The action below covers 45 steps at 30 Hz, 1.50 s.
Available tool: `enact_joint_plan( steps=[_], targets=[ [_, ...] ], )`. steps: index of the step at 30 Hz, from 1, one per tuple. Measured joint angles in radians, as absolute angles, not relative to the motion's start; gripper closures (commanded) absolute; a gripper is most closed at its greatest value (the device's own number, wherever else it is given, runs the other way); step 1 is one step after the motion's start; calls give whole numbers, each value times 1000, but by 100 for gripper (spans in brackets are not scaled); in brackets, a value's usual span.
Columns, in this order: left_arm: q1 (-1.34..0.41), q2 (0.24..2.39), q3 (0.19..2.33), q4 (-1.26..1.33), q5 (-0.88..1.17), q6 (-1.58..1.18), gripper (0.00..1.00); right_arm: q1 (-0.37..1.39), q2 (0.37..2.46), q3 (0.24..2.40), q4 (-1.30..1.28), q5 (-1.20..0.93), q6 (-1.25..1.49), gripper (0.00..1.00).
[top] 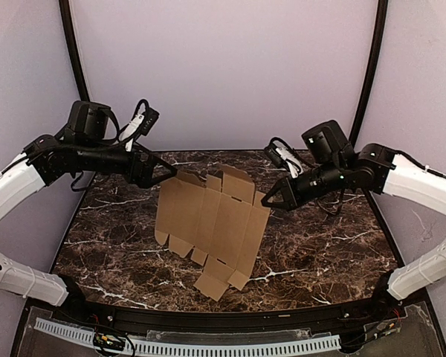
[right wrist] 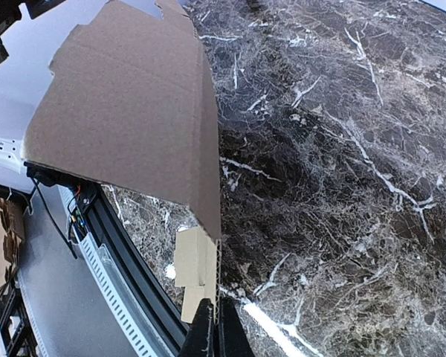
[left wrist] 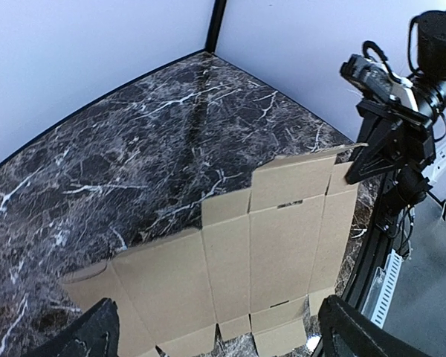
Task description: Fold the paper box
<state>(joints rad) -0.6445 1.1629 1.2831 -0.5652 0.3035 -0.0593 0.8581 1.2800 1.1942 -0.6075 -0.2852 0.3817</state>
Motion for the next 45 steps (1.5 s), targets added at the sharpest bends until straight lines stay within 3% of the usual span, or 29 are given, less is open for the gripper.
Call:
enact_joint_plan(
  steps=[8,12,16,30,37,45],
  targets=[
    [-646,1288,1346,-522,490,49,14,764,1390,1273,-705,-470,260,100],
    [-651,1322,1361,-521,504,134,20,721,1433,1284,-720,-563,224,100],
    [-657,1344,1377,-522,524,224,21,710,1480,1308,-727,-629,198,100],
    [-683,1439,1400,-434,640,527,34,710,1548,1366,-734,-730,168,100],
    [-711,1442,1391,-351,699,626,48,712,1576,1372,-730,-752,167,100],
    [-723,1495,1391,-327,715,681,50,713,1581,1373,-716,-757,167,100]
  ],
)
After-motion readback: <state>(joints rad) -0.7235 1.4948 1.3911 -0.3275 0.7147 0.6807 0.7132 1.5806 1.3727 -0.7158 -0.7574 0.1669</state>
